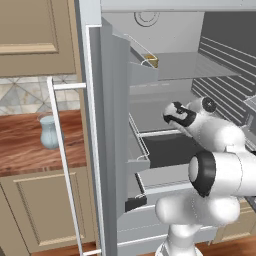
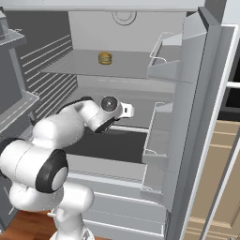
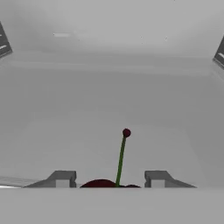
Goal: Move the scone and cherry from the second highest shelf to the top shelf to make space. Then, place the pitcher from the counter on the cleared second highest shelf.
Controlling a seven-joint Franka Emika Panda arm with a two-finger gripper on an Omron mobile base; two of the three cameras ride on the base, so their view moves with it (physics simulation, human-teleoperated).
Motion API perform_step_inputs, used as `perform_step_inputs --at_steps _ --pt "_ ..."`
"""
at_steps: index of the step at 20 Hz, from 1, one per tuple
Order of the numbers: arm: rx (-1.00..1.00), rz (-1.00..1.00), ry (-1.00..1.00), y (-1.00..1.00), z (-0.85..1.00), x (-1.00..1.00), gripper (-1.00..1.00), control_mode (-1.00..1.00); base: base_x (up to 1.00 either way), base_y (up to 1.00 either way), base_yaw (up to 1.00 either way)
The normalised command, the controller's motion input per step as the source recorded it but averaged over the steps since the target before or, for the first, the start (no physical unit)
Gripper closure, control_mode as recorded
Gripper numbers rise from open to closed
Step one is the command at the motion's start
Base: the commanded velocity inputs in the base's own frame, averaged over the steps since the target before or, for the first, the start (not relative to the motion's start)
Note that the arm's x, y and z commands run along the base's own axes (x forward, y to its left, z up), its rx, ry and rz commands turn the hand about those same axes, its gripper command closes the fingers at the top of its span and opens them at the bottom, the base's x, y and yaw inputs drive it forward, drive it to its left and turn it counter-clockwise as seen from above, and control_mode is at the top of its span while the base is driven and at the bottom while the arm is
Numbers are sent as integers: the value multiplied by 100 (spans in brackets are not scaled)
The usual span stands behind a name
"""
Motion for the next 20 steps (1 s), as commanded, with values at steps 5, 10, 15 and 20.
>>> perform_step_inputs --at_steps 5,10,15,20 --pt "-15 1 -1 4 100 -98 100 -100 0 0 0" --pt "-8 2 -9 13 100 -85 100 -100 0 0 0" --pt "-1 0 -22 5 100 -53 100 -100 0 0 0" --pt "0 0 -21 0 100 -30 100 -100 0 0 0"
